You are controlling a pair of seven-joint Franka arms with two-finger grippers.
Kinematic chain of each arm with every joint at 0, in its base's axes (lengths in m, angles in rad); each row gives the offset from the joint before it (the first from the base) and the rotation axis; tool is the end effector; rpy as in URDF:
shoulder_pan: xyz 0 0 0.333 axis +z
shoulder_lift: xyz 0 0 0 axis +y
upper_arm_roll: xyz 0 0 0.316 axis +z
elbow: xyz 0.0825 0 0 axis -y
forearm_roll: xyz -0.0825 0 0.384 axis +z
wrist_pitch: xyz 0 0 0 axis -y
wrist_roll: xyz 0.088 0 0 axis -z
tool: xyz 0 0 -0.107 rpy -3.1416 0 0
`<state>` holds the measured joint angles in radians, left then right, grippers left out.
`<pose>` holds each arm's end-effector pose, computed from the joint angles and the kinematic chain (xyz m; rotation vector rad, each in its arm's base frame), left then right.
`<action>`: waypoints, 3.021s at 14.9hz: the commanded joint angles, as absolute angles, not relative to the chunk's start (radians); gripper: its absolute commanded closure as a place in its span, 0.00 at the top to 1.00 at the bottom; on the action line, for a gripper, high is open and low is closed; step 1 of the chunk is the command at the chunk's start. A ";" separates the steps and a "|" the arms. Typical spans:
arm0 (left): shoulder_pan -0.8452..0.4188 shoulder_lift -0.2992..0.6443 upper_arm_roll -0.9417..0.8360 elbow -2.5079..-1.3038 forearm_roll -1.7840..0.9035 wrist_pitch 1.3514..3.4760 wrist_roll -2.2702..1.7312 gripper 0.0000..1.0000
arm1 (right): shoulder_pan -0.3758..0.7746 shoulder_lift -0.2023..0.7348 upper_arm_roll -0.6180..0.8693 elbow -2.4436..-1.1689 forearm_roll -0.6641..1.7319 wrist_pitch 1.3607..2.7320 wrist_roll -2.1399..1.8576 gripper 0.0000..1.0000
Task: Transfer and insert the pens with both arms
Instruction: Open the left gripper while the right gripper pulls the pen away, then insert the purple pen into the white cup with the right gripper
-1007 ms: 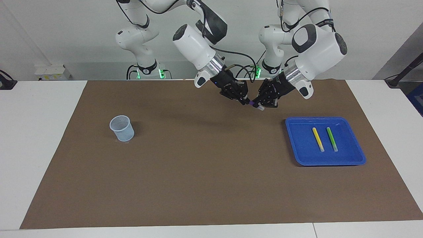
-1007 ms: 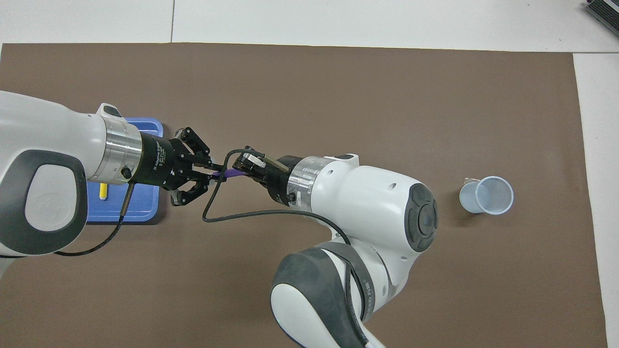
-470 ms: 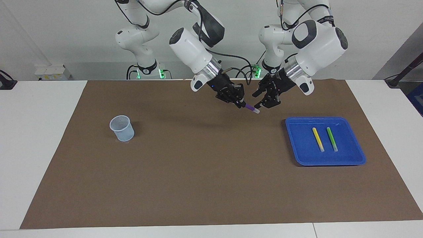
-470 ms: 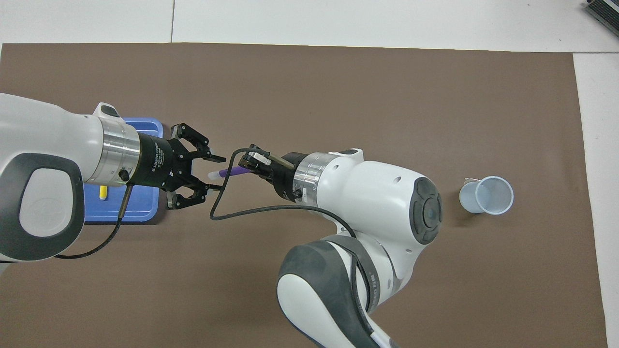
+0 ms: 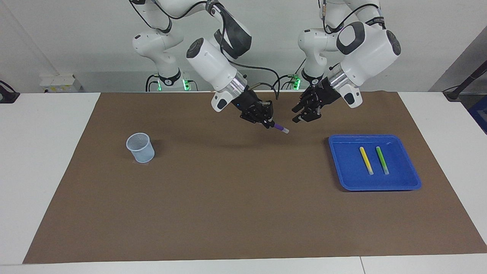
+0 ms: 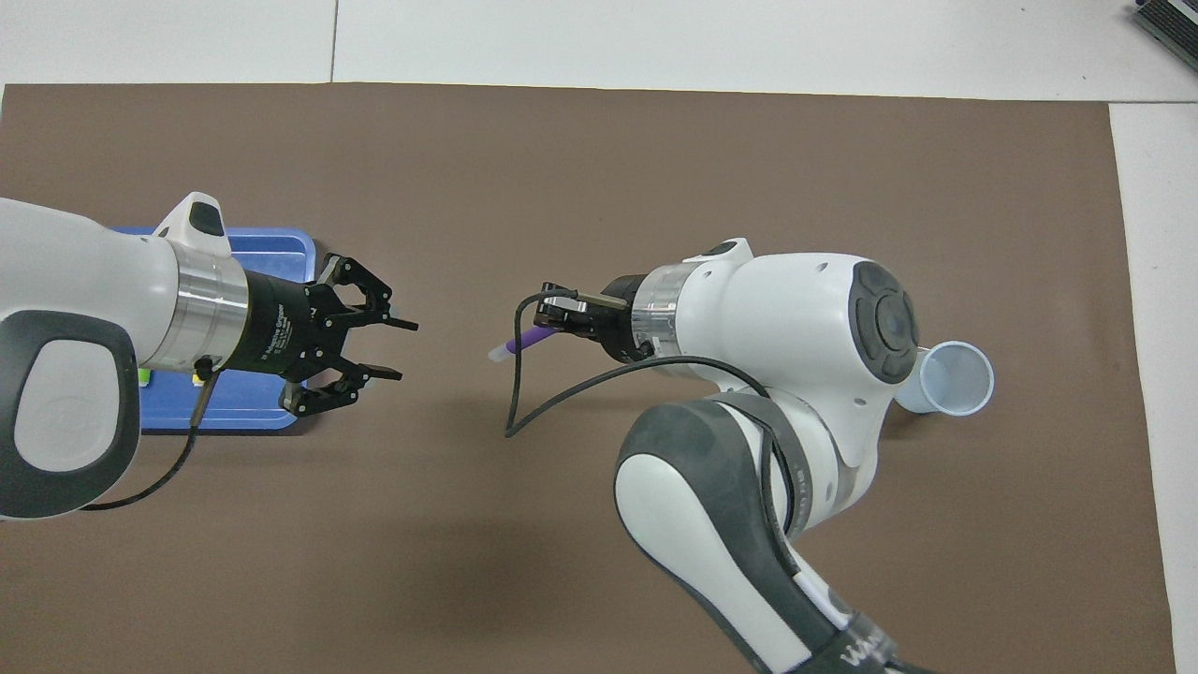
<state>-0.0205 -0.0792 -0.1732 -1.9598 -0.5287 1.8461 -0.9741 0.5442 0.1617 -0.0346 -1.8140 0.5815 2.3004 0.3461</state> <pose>0.5178 -0.1444 0.5152 2.4264 1.2280 -0.4155 0.5495 0.3217 0.4860 -2.5593 0.2025 -0.1126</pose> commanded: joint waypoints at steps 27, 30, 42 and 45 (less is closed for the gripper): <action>0.296 0.127 -0.170 -2.079 -0.051 2.290 0.239 0.49 | 0.061 -0.026 -0.029 -2.003 -0.091 1.931 -0.636 0.00; 0.293 0.176 -0.170 -2.079 -0.046 2.350 0.239 0.49 | 0.048 -0.047 -0.029 -2.060 -0.037 1.957 -0.606 0.00; 0.298 0.284 -0.170 -2.075 0.011 2.488 0.245 0.49 | 0.029 -0.066 -0.029 -2.115 0.020 2.040 -0.647 0.61; 0.298 0.291 -0.170 -2.079 0.011 2.502 0.247 0.47 | 0.047 -0.063 -0.025 -2.106 0.025 2.040 -0.638 0.61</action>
